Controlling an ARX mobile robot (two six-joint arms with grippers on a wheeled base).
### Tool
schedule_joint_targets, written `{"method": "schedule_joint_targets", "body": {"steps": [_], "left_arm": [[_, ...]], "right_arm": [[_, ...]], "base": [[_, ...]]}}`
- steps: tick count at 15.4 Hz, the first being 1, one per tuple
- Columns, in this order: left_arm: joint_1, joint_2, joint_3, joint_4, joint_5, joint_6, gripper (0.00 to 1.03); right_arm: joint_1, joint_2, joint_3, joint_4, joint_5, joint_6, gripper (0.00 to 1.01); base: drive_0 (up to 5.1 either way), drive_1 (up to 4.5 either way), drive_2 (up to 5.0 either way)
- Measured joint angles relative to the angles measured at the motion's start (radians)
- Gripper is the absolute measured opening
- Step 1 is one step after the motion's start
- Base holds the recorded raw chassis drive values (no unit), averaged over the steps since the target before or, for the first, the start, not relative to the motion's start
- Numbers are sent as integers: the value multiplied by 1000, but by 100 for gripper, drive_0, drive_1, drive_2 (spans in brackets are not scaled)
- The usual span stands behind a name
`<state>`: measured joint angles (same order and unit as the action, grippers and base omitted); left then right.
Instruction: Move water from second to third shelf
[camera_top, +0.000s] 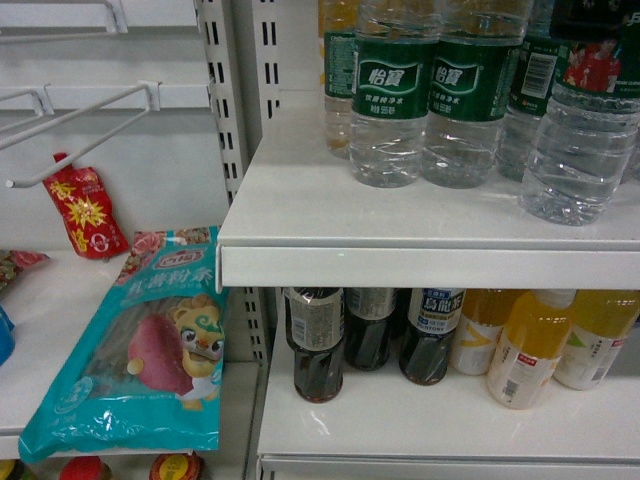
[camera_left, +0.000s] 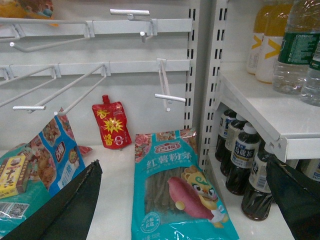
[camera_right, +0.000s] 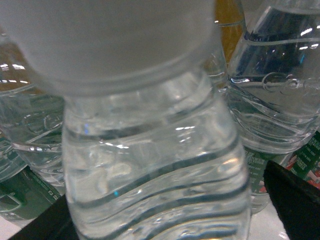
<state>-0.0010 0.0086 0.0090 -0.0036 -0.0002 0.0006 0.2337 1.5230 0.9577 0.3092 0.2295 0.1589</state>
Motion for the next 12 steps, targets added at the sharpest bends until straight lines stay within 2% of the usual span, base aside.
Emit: {"method": "schedule_joint_targets", "body": {"steps": [1,4,9,10,11,12], "left_arm": [[0,0,0,0,0,0,98],[0,0,0,0,0,0,98],[0,0,0,0,0,0,98],[0,0,0,0,0,0,98],[0,0,0,0,0,0,98],[0,0,0,0,0,0,98]], "right_arm": [[-5,0,2,-2,-9,0,99],[-5,-23,-1,-33,-12,0,98],[4,-139,-90,-63,-24,-2,98],[40,-252,-162,-85,-18,14,98],[116,-475,-288,-155,64,53,98],[134,-575,-317,-204,111,68,98]], "base": [[0,0,0],[0,0,0],[0,0,0],[0,0,0],[0,0,0],[0,0,0]]}}
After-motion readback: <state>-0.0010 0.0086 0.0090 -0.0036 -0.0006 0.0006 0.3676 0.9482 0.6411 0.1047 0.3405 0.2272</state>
